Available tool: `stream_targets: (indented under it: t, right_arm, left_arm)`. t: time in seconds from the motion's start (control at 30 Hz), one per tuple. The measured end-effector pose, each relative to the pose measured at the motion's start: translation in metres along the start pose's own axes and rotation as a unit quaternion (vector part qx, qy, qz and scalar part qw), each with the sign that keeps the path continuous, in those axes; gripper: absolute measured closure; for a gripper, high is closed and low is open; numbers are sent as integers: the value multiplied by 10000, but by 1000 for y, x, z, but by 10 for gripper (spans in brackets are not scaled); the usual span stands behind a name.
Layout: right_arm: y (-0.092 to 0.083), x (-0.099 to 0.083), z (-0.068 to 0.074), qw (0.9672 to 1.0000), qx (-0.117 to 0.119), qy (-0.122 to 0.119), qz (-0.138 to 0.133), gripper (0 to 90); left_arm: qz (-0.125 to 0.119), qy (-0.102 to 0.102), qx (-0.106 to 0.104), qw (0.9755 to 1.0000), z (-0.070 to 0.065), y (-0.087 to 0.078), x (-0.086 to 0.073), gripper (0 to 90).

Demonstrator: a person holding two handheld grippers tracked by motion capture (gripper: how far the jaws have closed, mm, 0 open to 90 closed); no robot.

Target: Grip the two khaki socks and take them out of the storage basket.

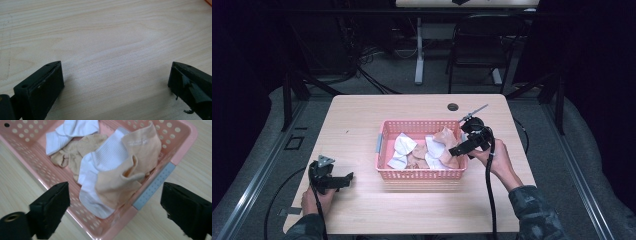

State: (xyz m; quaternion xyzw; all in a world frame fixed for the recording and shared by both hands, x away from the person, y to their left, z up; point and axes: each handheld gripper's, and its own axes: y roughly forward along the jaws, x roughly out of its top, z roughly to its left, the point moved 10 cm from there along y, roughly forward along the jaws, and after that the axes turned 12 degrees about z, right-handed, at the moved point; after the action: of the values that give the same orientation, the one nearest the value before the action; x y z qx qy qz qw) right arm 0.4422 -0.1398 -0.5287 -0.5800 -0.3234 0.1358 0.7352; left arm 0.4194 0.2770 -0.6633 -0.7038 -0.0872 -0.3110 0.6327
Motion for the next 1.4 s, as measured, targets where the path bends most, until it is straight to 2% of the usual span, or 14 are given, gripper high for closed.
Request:
stream_targets:
  t: [0.07, 0.27, 0.33, 0.43, 0.47, 0.5, 0.53, 0.8, 1.0, 1.1, 1.13, 1.17, 1.23, 1.4]
  right_arm:
    - [4, 6, 1, 10000, 12, 37, -41, 150]
    - [17, 14, -2, 9996, -240, 25, 136, 290]
    - [20, 15, -4, 9992, -316, 5, 245, 366]
    - [23, 17, -7, 9988, -401, 59, 261, 428]
    - [25, 18, -7, 9990, -386, 106, 194, 444]
    - [25, 18, -8, 9988, -399, 43, 281, 452]
    - [27, 19, -9, 9989, -407, 98, 222, 461]
    - [37, 17, -10, 9982, -431, 156, 388, 550]
    - [40, 17, -11, 9977, -478, 222, 419, 659]
    - [45, 18, -8, 9976, -431, 269, 461, 762]
    - [45, 18, -8, 9976, -431, 269, 461, 762]
    - [45, 18, -9, 9974, -476, 261, 466, 816]
    - [45, 19, -8, 9976, -479, 308, 384, 827]
    - [39, 18, -7, 9982, -444, 226, 347, 844]
  left_arm:
    - [-1, -1, 5, 10000, 0, 0, 0, 1]
    - [5, -12, 17, 10000, 1, 0, 0, 1]
    - [4, -15, 19, 10000, 1, 0, 0, 1]
    - [12, -113, 82, 9999, 4, 1, 2, 1]
    - [12, -133, 93, 9999, 5, 1, 2, 2]
    - [2, -154, 101, 9998, 5, 1, 2, 4]
    - [-1, -136, 92, 9999, 6, 1, 2, 3]
    - [13, -159, 130, 9998, 6, 2, 3, 2]
    - [21, -149, 128, 9998, 5, 2, 3, 2]
    - [11, -123, 107, 9999, 4, 2, 3, 2]
    - [11, -123, 107, 9999, 4, 2, 3, 3]
    - [8, -132, 114, 9998, 3, 2, 3, 2]
    - [1, -148, 135, 9998, 2, 2, 4, 2]
    - [3, -98, 100, 9999, -5, 1, 3, 5]
